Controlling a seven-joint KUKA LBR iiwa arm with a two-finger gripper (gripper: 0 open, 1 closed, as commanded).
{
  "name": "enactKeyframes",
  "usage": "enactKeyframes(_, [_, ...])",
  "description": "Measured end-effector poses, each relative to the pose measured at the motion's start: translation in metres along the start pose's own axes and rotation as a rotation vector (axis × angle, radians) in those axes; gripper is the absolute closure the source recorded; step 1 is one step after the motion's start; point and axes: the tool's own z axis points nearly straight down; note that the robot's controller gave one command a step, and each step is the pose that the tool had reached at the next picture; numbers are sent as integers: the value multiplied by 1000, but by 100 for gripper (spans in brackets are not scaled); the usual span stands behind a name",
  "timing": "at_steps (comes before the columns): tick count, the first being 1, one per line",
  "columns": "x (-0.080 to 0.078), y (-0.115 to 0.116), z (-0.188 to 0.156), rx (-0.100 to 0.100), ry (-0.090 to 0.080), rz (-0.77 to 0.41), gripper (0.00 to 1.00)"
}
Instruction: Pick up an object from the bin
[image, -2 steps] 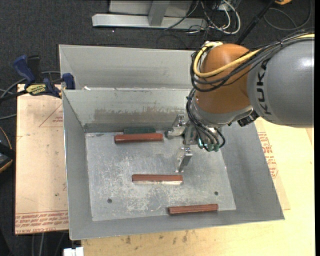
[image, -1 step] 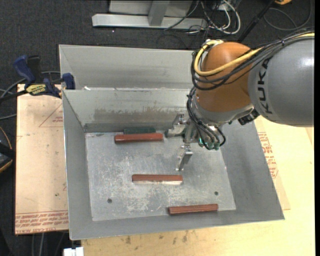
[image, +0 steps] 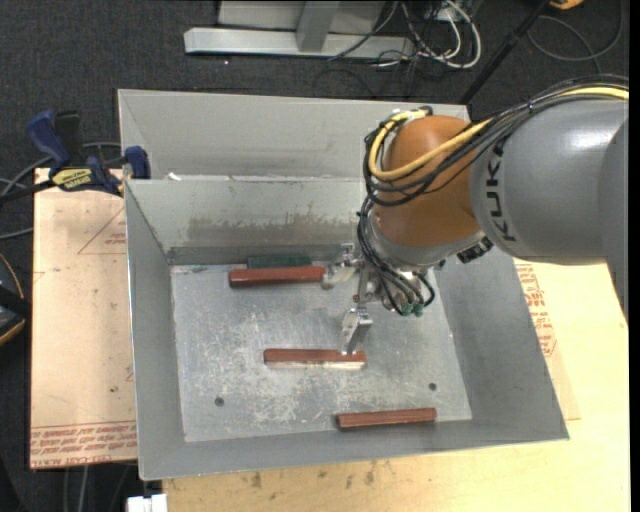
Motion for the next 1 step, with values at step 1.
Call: enactKeyframes(1, [52, 32, 80, -3, -13, -109, 100])
